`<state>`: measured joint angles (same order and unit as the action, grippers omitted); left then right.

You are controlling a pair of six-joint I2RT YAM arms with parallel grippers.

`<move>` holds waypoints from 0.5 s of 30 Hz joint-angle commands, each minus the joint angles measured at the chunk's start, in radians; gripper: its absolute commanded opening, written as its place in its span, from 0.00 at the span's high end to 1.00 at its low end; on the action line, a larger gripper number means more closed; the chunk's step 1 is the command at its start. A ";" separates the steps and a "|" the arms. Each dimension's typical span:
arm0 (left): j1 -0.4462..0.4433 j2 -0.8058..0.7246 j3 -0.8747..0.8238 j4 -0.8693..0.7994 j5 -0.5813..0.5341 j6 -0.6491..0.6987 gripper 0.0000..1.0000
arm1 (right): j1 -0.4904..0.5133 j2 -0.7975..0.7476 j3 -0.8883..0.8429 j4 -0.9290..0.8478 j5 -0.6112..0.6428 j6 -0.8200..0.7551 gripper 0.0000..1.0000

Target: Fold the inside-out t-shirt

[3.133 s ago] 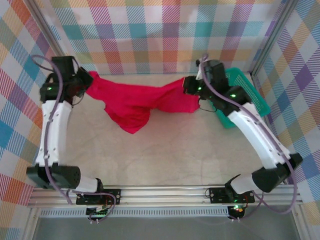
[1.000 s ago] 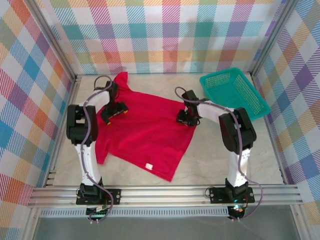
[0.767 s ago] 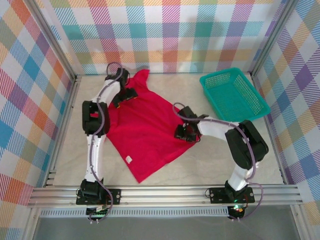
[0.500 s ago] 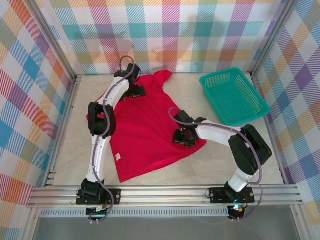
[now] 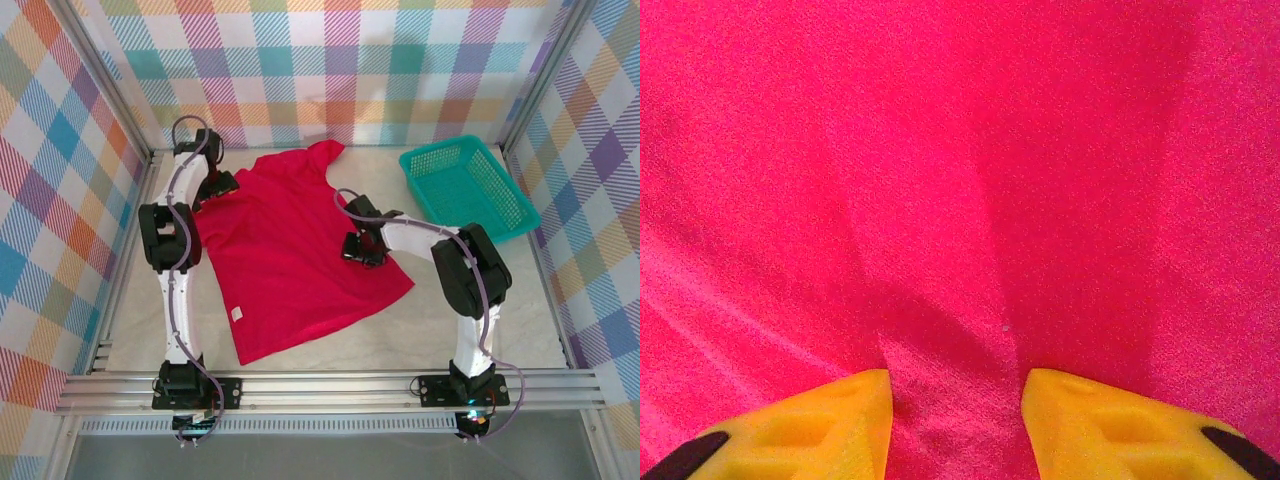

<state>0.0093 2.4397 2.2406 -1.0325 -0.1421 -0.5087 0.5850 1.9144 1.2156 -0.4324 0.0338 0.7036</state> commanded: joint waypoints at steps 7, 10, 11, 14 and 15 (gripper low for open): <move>0.036 0.281 0.261 -0.016 0.140 -0.066 0.07 | 0.001 -0.112 -0.246 -0.061 -0.024 0.043 0.57; 0.073 0.313 0.318 0.004 0.187 -0.096 0.10 | 0.002 -0.149 -0.255 -0.102 0.007 0.021 0.58; 0.082 0.309 0.337 0.006 0.199 -0.105 0.10 | 0.001 -0.160 -0.245 -0.111 0.009 0.003 0.58; 0.078 0.244 0.374 0.005 0.210 -0.110 0.11 | 0.002 -0.193 -0.191 -0.160 0.012 -0.046 0.57; 0.067 0.201 0.367 0.005 0.199 -0.109 0.11 | 0.003 -0.205 -0.182 -0.172 0.007 -0.056 0.57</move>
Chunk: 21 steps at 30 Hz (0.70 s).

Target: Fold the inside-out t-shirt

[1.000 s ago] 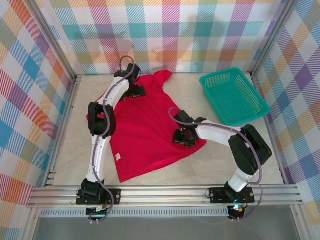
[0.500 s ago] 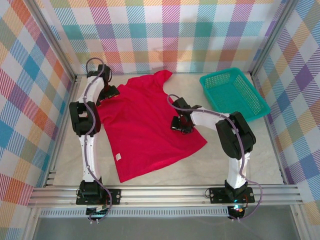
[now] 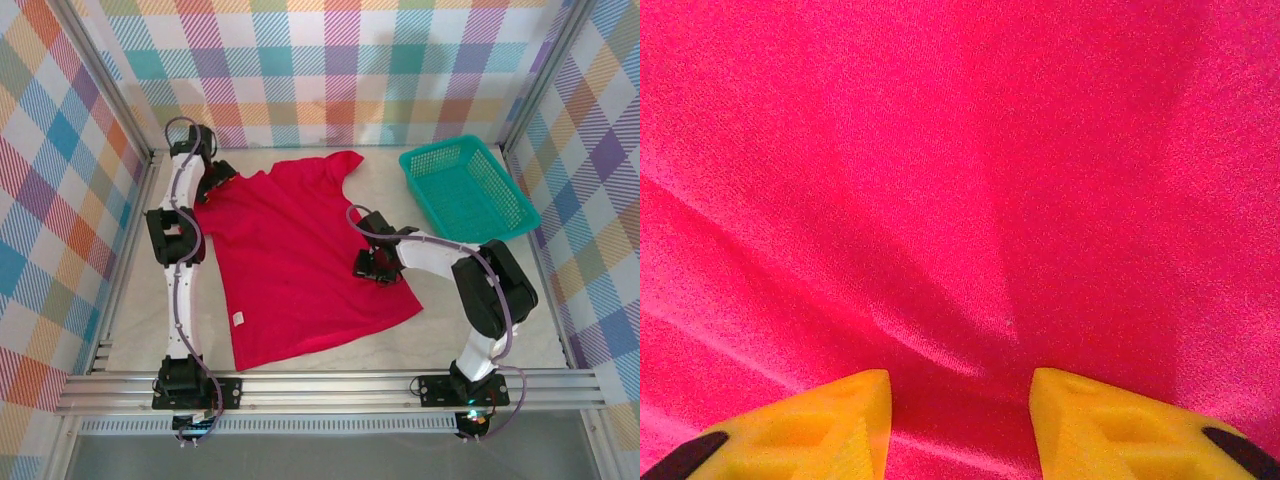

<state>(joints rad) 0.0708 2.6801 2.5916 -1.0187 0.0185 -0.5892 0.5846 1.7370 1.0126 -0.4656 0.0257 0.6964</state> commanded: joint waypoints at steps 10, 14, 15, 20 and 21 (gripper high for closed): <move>-0.192 -0.645 -0.765 0.230 -0.083 -0.026 0.08 | 0.019 -0.049 0.066 -0.125 0.020 -0.083 0.52; -0.243 -0.716 -1.037 0.339 0.004 -0.051 0.08 | 0.009 0.074 0.238 -0.092 0.015 -0.086 0.53; -0.244 -0.711 -1.073 0.354 0.008 -0.052 0.08 | 0.006 0.113 0.285 -0.083 0.013 -0.084 0.53; -0.226 -0.590 -1.016 0.276 -0.026 -0.020 0.07 | -0.009 0.306 0.526 -0.048 -0.020 -0.100 0.53; -0.222 -0.566 -0.995 0.265 -0.033 -0.016 0.07 | -0.013 0.355 0.583 -0.048 -0.024 -0.103 0.53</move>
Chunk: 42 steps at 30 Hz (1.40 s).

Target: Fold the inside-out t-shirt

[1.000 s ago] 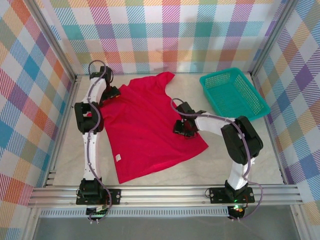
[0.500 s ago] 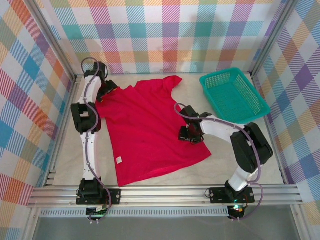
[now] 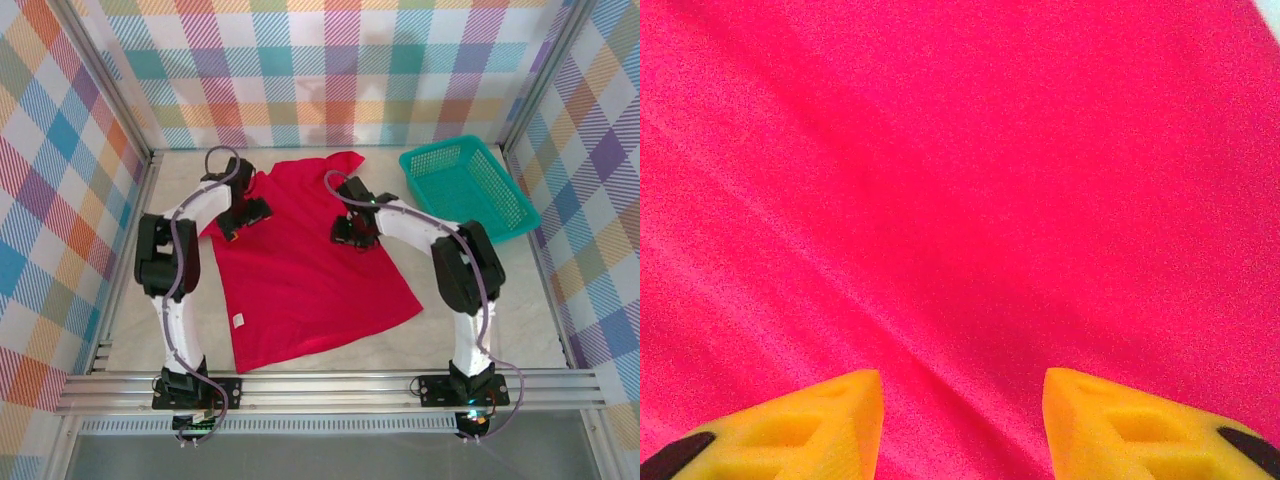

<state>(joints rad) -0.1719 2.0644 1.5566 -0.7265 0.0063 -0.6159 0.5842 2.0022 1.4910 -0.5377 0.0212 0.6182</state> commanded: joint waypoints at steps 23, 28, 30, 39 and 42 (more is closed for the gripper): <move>0.011 0.238 0.581 -0.208 -0.015 0.105 0.11 | -0.170 0.454 0.882 -0.372 -0.228 -0.108 0.57; -0.068 -0.135 0.164 -0.164 -0.103 0.141 0.16 | -0.118 0.055 0.259 -0.130 -0.160 -0.089 0.56; -0.131 -0.273 -0.016 -0.152 -0.104 0.142 0.22 | -0.116 -0.091 0.041 -0.068 -0.152 -0.049 0.57; -0.445 -0.528 -0.474 -0.047 0.104 0.115 0.43 | -0.099 -0.532 -0.585 0.067 -0.113 0.096 0.57; -0.520 -0.539 -0.543 0.002 0.113 0.087 0.43 | -0.099 -0.607 -0.668 0.082 -0.106 0.130 0.57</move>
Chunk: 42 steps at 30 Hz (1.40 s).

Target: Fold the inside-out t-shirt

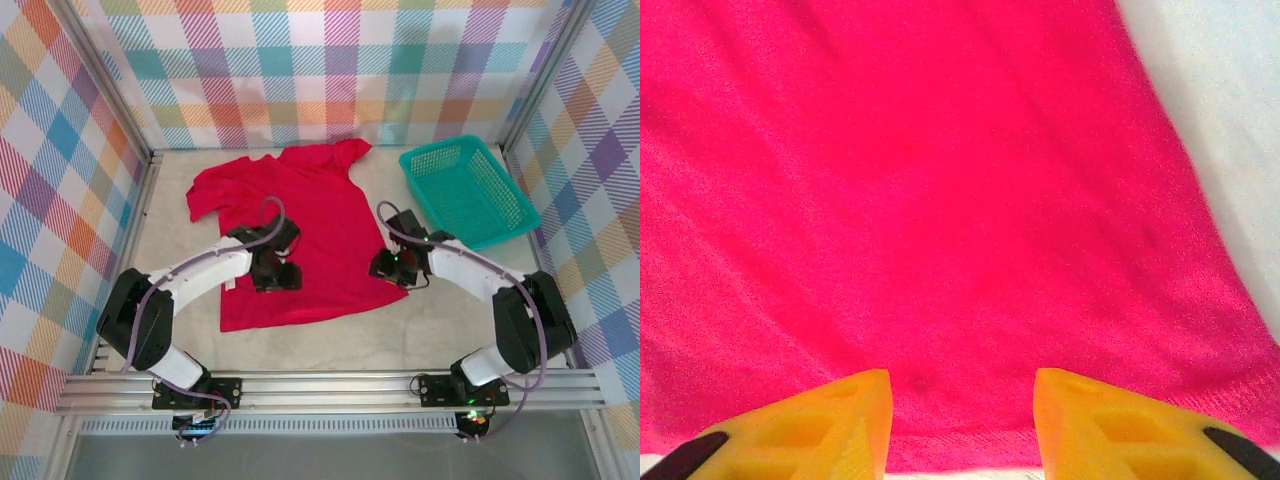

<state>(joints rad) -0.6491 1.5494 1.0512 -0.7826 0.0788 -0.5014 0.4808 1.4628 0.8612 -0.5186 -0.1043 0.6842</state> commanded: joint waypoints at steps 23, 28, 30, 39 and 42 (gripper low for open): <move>-0.104 0.104 -0.091 0.129 -0.022 -0.093 0.91 | 0.036 -0.067 -0.026 0.029 0.048 0.064 0.58; -0.103 0.091 -0.072 0.097 -0.036 -0.093 1.00 | 0.036 -0.061 -0.015 0.025 0.048 0.058 0.58; -0.104 0.077 -0.066 0.081 -0.047 -0.094 1.00 | 0.036 -0.059 -0.012 0.022 0.044 0.056 0.59; -0.105 -0.015 -0.043 0.025 -0.076 -0.095 1.00 | 0.110 -0.054 -0.002 0.006 0.050 0.054 0.57; -0.115 -0.049 -0.060 0.065 -0.047 -0.086 0.71 | 0.145 -0.040 -0.015 0.002 0.074 0.069 0.56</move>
<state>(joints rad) -0.7444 1.5459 0.9810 -0.7074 0.0227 -0.5846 0.6018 1.4044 0.8345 -0.4904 -0.0525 0.7483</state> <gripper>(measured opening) 0.169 0.441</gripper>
